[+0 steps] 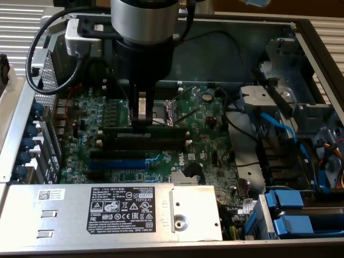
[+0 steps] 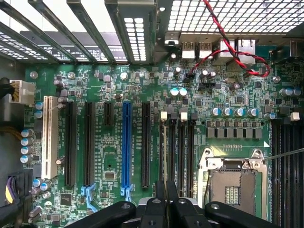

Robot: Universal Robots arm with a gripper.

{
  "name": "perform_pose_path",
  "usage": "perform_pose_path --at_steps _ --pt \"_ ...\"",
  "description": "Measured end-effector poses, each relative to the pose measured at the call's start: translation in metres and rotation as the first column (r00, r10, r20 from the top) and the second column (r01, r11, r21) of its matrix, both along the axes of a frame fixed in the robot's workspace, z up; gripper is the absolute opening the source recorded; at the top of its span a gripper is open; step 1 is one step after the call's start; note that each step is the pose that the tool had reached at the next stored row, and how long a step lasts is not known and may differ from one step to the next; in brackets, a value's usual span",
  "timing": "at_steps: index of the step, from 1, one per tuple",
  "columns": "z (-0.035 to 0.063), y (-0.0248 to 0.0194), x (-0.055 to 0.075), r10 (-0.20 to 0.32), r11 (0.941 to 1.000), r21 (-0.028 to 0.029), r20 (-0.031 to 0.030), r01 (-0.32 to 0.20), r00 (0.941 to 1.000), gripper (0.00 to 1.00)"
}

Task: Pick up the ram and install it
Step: 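Insert the ram into the slot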

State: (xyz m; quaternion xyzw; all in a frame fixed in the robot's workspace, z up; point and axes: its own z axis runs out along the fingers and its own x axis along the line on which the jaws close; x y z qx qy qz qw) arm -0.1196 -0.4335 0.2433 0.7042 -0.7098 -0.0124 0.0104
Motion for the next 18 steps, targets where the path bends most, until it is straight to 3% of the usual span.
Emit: perform_pose_path --at_steps 18 --pt "-0.0028 -0.0008 -0.0016 -0.001 1.0 0.0017 -0.0007 0.001 1.0 0.12"
